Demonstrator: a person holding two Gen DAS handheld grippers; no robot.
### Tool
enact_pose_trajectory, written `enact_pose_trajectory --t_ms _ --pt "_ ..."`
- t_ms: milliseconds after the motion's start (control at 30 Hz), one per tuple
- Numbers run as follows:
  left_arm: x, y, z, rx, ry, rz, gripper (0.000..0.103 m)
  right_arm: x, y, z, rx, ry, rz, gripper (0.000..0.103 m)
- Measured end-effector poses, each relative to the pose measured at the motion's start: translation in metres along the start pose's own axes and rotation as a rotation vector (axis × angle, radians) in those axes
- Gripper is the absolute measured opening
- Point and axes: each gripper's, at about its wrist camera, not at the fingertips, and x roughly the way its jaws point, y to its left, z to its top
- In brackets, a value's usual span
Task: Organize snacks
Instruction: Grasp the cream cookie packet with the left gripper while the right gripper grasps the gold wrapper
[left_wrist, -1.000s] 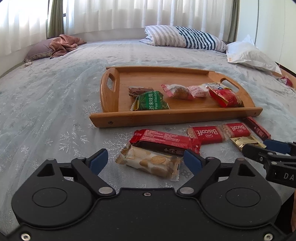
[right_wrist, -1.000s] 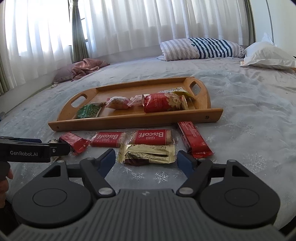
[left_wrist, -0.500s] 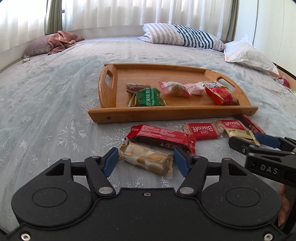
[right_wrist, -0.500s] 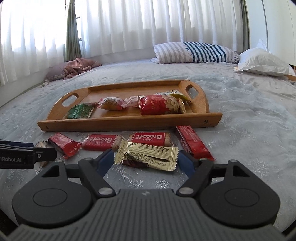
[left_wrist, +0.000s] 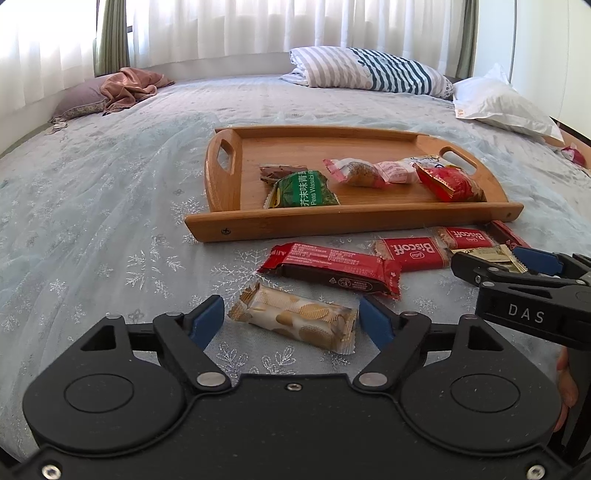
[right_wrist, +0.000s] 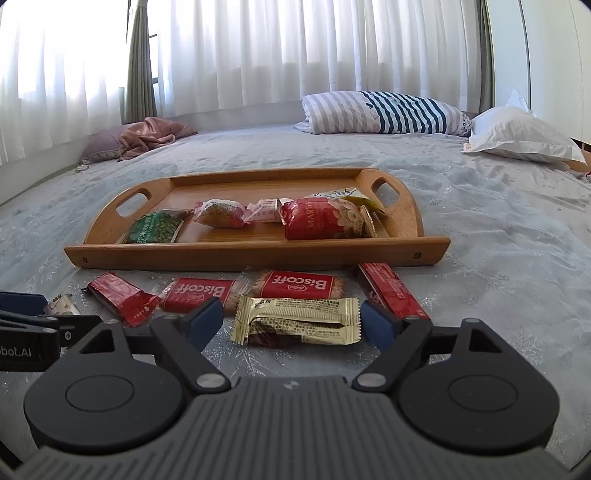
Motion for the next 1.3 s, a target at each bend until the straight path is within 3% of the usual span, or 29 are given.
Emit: enact_pose_trajectory --t_ms 267,467,600,700,800,933,1300 --pt "-0.001 -0.008 -0.004 0.087 -0.037 0.045 0.081 0.006 0.005 -0.001 -0.051 0.029 0.015 0.09" --pt "0.006 -0.001 -0.002 0.032 -0.014 0.017 0.083 0.006 0.008 -0.003 -0.064 0.033 0.02 0.091" --pt "0.006 0.0 -0.002 0.02 -0.002 -0.004 0.074 0.007 0.009 -0.004 -0.082 0.038 0.024 0.091" --pt "0.006 -0.002 -0.002 0.032 -0.005 -0.007 0.068 0.007 0.009 -0.004 -0.089 0.036 0.029 0.087" --pt "0.003 -0.003 -0.002 0.025 -0.005 -0.005 0.058 0.003 0.01 -0.004 -0.091 0.031 0.033 0.076" --pt "-0.002 -0.003 0.001 0.0 -0.002 0.001 0.053 -0.005 0.017 -0.004 -0.135 0.024 0.041 0.061" --pt "-0.018 0.001 0.012 -0.039 -0.034 0.017 0.052 -0.021 0.019 0.003 -0.15 0.001 0.062 0.059"
